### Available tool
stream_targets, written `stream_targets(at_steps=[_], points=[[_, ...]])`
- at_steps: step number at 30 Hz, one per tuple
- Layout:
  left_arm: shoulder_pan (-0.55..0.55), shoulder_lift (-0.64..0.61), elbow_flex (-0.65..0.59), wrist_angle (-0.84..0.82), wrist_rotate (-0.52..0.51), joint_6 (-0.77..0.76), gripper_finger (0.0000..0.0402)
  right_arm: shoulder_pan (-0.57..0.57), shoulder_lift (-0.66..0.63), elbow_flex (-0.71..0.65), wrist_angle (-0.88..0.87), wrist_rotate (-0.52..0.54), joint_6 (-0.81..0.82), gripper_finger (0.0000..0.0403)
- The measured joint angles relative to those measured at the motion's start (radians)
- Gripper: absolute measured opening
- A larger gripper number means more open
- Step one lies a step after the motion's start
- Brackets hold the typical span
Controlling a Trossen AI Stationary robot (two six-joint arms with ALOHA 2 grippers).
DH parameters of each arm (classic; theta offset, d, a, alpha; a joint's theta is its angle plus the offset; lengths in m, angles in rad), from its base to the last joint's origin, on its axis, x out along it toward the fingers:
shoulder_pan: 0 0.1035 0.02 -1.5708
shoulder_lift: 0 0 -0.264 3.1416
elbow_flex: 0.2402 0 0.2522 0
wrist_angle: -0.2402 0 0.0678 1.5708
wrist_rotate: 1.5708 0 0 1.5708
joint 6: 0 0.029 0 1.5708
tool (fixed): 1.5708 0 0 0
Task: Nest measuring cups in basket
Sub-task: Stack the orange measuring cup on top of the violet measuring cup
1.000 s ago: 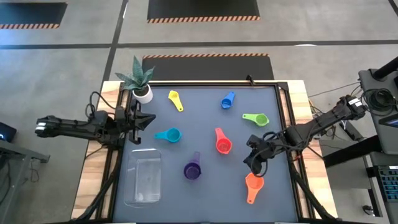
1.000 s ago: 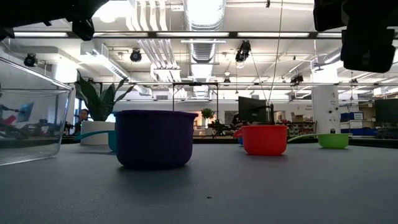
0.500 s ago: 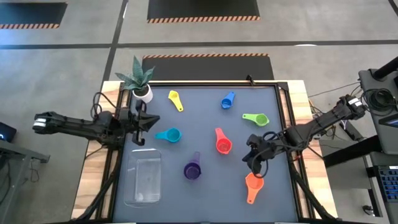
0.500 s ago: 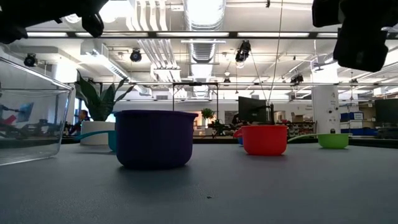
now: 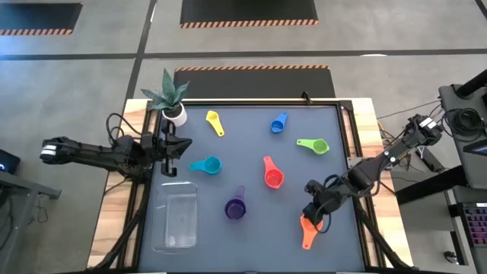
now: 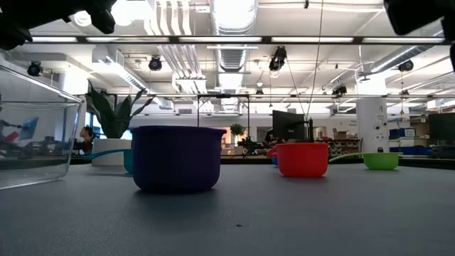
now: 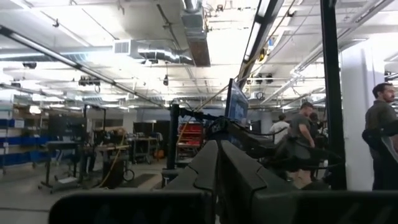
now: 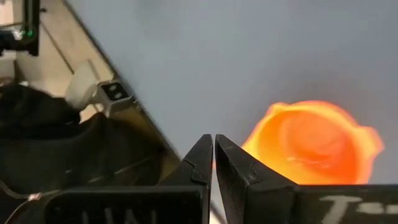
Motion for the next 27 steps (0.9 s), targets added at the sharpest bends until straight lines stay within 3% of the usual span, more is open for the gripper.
stream_targets(at_steps=[6, 18, 27], points=[[0.0, 0.0, 0.0, 0.036, 0.0, 0.007, 0.0, 0.006, 0.145, 0.187, -0.207, 0.001, 0.001, 0.0009], [0.0, -0.003, 0.0, 0.153, -0.001, 0.077, 0.0, 0.009, 0.365, 0.524, -0.629, -0.097, 0.113, 0.0009], [0.0, -0.002, 0.0, 0.184, -0.001, 0.086, 0.0, 0.053, 0.448, 0.596, -0.681, -0.116, 0.249, 0.0009]])
